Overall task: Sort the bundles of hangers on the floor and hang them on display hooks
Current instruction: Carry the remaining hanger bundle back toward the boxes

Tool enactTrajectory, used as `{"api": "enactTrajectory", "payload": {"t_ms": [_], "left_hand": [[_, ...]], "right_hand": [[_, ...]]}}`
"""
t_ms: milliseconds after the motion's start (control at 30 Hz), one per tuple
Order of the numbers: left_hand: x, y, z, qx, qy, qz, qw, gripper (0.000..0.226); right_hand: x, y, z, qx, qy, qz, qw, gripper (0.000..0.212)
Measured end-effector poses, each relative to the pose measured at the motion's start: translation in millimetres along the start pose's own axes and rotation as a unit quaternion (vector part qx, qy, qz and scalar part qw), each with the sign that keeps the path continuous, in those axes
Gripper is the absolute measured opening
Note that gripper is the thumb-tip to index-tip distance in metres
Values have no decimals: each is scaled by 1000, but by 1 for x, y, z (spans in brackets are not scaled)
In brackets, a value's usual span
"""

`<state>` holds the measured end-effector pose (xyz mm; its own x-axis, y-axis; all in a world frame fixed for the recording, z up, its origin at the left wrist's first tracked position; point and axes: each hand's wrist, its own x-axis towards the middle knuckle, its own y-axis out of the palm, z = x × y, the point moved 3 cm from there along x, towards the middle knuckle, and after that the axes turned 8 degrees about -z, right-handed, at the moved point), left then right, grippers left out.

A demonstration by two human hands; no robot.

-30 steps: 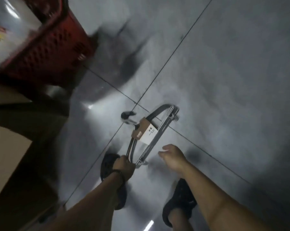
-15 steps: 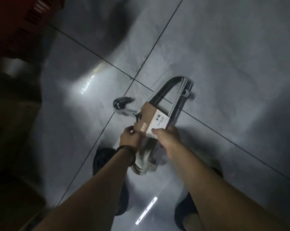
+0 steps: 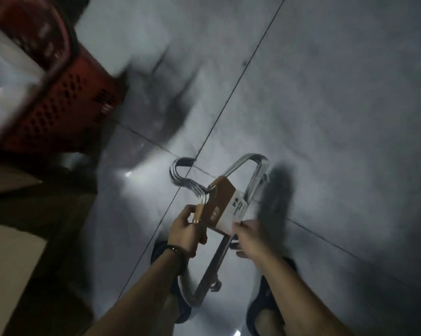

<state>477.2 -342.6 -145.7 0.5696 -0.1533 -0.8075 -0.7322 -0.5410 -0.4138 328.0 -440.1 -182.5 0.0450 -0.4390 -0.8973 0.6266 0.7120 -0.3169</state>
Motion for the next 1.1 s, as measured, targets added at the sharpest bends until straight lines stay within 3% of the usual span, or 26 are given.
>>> {"api": "enactTrajectory", "payload": {"t_ms": [100,233,300,367,433,500,567,600,700,767,833,867,933,1033,1100], "left_hand": [[-63,-18,-73,29,33,67,997,48],[-172,-35,-192,80,113,142,980,39],[-228,-45,-244,109,159,176,965,42],[-286,-57,-292,138,205,208,946,43],[-339,-70,-339,186,275,235,913,41],[-398,-78,-383,257,357,267,857,41],[-458,-81,-422,315,418,295,799,41],[-485,-82,-439,338,451,302,769,41],[-559,-81,-476,392,567,287,665,37],[-603,-78,-491,410,677,213,573,33],[-649,-80,-496,391,796,56,458,36],[-670,-81,-493,362,829,-14,425,41],[-713,-82,-478,258,858,-66,439,55],[-773,-78,-444,66,849,-32,523,50],[-812,-70,-420,7,816,24,578,36]], "right_hand": [[-79,-86,45,-61,-171,-135,974,21],[-212,-220,135,-193,-381,-248,869,54],[-271,-279,172,-280,-423,-263,821,54],[-330,-328,198,-322,-430,-242,808,55],[-389,-367,222,-354,-435,-219,798,69],[-448,-395,236,-372,-413,-215,803,82],[-497,-420,242,-347,-384,-221,826,73],[-519,-430,241,-322,-374,-227,839,64],[-579,-459,217,-178,-364,-265,875,65],[-617,-474,194,-82,-370,-312,871,62],[-657,-485,168,3,-363,-382,850,57],[-678,-489,154,42,-358,-418,834,54],[-718,-497,124,116,-351,-478,797,40],[-780,-501,74,223,-338,-539,738,24],[-821,-500,39,294,-334,-575,687,11]]}}
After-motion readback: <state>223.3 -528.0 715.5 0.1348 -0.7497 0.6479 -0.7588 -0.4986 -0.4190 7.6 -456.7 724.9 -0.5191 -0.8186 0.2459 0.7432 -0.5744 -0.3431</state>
